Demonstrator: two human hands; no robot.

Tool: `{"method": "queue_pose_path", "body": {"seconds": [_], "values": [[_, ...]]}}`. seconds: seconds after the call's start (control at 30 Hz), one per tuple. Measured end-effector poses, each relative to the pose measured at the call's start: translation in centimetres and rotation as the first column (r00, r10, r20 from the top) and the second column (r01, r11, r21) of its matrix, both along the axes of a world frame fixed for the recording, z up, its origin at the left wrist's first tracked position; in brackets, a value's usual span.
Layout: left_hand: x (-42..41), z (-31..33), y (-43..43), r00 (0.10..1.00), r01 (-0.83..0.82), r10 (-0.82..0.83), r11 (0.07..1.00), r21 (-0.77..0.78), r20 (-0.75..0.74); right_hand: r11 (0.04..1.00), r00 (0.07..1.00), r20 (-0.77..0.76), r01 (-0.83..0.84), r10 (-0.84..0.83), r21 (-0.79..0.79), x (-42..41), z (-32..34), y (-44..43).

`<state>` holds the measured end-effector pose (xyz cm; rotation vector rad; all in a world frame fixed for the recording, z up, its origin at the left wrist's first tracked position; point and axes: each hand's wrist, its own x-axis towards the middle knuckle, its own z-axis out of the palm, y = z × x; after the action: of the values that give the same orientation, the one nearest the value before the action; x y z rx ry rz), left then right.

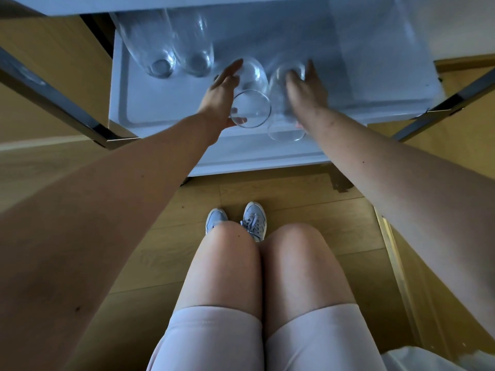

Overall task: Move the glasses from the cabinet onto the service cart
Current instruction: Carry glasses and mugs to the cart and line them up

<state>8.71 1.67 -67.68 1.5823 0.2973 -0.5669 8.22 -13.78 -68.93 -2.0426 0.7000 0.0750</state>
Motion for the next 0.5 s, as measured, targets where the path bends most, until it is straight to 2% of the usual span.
{"method": "queue_pose_path", "body": {"seconds": [0.1, 0.17, 0.27, 0.37, 0.43, 0.5], "values": [[0.2, -0.1, 0.4, 1.000, -0.011, 0.011, 1.000, -0.016, -0.008, 0.992, 0.979, 0.187, 0.058, -0.078, 0.115, -1.3, -1.0, -0.2], [0.4, -0.2, 0.6, 1.000, -0.019, 0.019, 1.000, -0.018, -0.002, 0.969, 0.955, 0.245, 0.113, -0.167, 0.220, -2.1, -2.0, -0.6], [0.5, -0.5, 0.6, 1.000, -0.022, 0.022, 1.000, -0.010, 0.013, 0.967, 0.957, 0.279, 0.006, -0.079, 0.256, -3.4, -3.7, -1.8], [0.6, -0.8, 0.7, 0.999, -0.046, 0.046, 0.999, -0.013, 0.019, 0.972, 0.930, 0.313, -0.224, 0.193, 0.066, -4.4, -4.5, -2.9], [0.7, -1.0, 0.8, 0.998, -0.069, 0.069, 0.997, -0.034, 0.011, 0.932, 0.889, 0.281, -0.336, 0.361, -0.135, -4.5, -4.6, -3.5], [0.7, -1.0, 0.9, 0.996, -0.090, 0.090, 0.995, -0.047, -0.001, 0.880, 0.849, 0.260, -0.396, 0.459, -0.261, -4.8, -4.5, -3.8]]}}
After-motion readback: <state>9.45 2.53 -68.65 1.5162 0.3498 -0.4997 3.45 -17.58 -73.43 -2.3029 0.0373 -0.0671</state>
